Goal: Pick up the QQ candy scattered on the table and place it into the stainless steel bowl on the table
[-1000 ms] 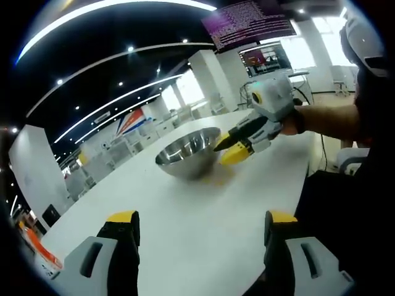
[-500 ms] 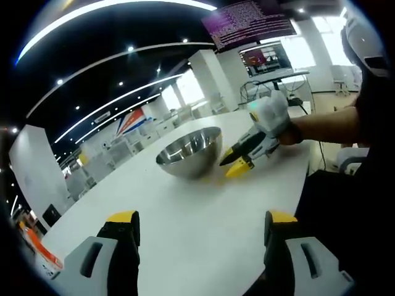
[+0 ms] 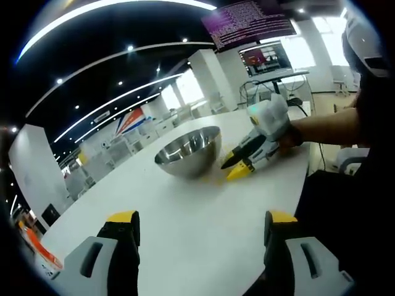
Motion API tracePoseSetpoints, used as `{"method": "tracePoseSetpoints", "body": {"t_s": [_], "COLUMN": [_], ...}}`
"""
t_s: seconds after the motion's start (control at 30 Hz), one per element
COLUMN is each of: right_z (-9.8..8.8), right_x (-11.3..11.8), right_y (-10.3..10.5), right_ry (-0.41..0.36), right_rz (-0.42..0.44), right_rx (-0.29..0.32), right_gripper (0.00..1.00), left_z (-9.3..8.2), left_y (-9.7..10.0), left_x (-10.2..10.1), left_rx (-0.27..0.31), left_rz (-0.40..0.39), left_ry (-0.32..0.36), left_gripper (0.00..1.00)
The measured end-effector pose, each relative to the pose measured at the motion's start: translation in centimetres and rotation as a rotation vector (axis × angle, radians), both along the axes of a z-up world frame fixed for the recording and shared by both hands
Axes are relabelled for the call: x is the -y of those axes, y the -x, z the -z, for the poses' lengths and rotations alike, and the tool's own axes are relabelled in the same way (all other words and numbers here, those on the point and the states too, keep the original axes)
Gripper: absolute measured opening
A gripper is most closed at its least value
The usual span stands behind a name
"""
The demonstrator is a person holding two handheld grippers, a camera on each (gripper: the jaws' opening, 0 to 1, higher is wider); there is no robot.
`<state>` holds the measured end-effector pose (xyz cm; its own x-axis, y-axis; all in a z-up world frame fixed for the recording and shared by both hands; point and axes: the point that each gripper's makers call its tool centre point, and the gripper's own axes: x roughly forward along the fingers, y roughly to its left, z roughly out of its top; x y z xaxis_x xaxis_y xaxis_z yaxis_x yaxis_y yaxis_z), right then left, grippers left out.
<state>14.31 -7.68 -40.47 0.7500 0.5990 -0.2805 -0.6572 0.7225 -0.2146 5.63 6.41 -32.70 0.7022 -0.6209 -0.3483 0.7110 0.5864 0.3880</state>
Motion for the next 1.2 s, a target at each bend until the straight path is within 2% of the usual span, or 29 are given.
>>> {"method": "tracePoseSetpoints", "body": {"t_s": [0.57, 0.67, 0.77, 1.2], "right_z": [0.17, 0.34, 0.44, 0.36], "right_x": [-0.16, -0.05, 0.05, 0.14], "right_y": [0.07, 0.11, 0.04, 0.24], "right_ry": [0.010, 0.018, 0.010, 0.014], "right_rz": [-0.003, 0.001, 0.004, 0.000], "right_rx": [0.002, -0.006, -0.020, -0.016], "right_gripper": [0.20, 0.10, 0.08, 0.07], "left_z": [0.18, 0.24, 0.25, 0.20], "left_y": [-0.16, -0.17, -0.12, -0.08], "left_x": [-0.07, -0.05, 0.04, 0.08], "left_rx": [-0.003, -0.004, -0.004, -0.003], "left_rz": [-0.001, -0.001, 0.001, 0.000], "left_ry": [0.001, 0.000, 0.000, 0.000], "left_gripper": [0.83, 0.83, 0.83, 0.83]}}
